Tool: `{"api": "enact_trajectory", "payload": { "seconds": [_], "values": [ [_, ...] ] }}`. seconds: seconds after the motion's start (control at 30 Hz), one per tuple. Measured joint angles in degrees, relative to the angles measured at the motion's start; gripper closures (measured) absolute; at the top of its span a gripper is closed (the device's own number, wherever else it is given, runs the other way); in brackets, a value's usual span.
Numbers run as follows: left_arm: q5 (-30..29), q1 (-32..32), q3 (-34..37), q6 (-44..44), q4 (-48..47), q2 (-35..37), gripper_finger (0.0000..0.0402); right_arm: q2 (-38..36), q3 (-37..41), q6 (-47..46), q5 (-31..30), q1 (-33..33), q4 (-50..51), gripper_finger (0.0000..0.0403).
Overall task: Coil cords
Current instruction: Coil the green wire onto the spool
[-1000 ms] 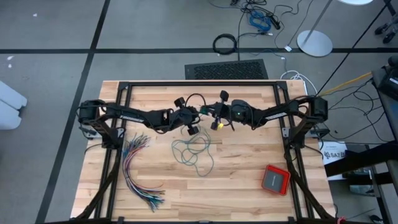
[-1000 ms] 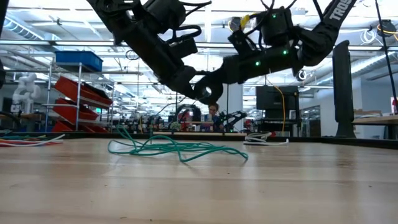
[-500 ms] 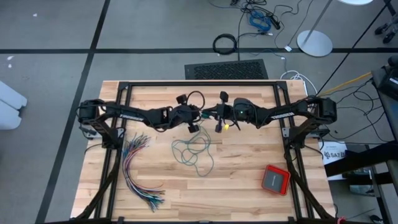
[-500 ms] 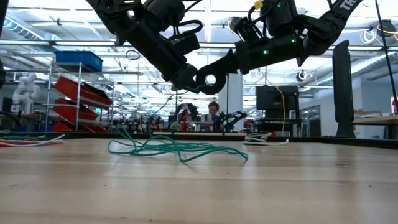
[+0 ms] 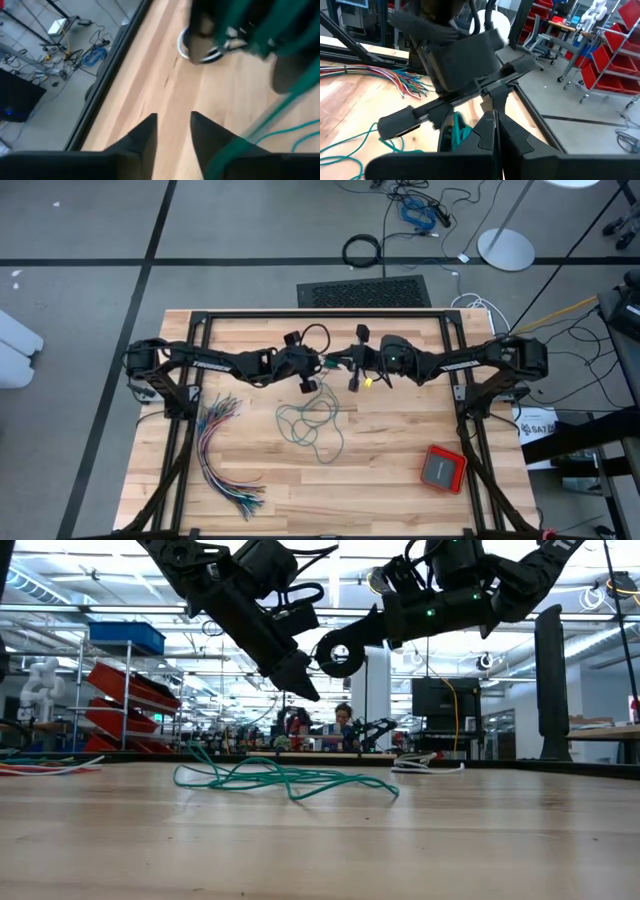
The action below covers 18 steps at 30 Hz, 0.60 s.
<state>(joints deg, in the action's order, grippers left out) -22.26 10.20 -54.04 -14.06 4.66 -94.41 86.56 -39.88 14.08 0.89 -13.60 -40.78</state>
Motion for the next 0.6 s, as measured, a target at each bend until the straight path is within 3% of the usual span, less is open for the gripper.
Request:
{"api": "enact_trajectory", "payload": {
  "seconds": [0.17, 0.4, 0.6],
  "values": [
    [0.4, 0.0, 0.1, -2.7, -2.8, 1.6, 0.0242, -1.1, 0.0, 0.2, -0.4, -1.1, 1.6, 0.0403],
    [0.4, 0.7, 0.4, -4.4, -8.3, 8.2, 0.0240, -1.4, 0.0, 0.6, 0.2, -2.7, 1.3, 0.0403],
    [1.1, 2.0, 5.8, -3.9, -7.8, 13.3, 0.0239, -2.4, 0.0, -0.1, 3.8, -4.2, -1.5, 0.0403]
  ]
}}
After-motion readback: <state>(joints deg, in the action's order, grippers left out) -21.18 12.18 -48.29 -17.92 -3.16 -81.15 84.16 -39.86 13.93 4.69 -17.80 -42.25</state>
